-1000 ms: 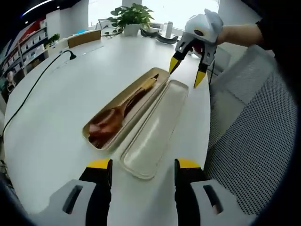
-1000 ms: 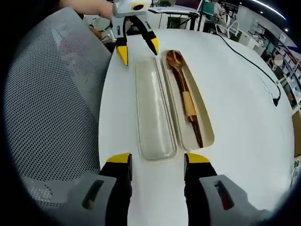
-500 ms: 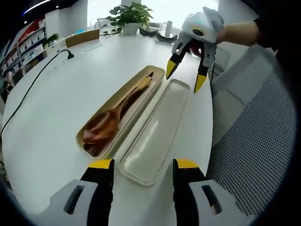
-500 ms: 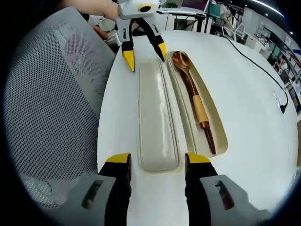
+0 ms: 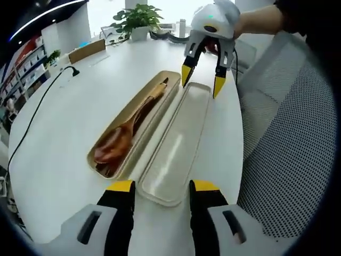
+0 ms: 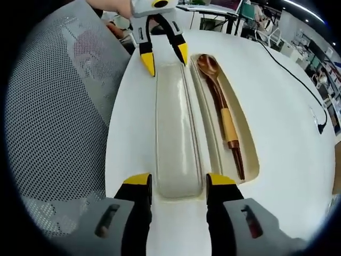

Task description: Arrange the utensils inside the cutlery case until each visible utensil rests in its matching compartment.

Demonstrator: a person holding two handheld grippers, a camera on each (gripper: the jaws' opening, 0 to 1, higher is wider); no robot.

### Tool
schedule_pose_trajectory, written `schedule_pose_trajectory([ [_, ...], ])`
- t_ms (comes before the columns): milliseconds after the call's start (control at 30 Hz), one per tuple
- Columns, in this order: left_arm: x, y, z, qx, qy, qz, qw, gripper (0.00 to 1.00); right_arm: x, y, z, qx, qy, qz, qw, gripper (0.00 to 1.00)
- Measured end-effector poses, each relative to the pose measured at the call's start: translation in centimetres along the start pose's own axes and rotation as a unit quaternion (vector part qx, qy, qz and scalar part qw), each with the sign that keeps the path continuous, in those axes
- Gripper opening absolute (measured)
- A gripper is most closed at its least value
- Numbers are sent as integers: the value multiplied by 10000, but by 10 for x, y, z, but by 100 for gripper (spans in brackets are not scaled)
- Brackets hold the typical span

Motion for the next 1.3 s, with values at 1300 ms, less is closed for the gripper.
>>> schedule_pose_trajectory([
  [1300, -7, -4, -6, 1047, 53, 146, 9944, 40, 0, -4, -2, 155, -461, 45, 9988, 33],
])
Point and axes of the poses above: the point that each gripper's makers call its tool centre point, and the gripper's own axes: x roughly forward along the fingers, z roughly to its left, y roughly out of its underside, the point moved 4 cm from there along -x, roughly backward along the fingers, and after that the axes turned 14 degrees about -z, right-handed, at the moved point
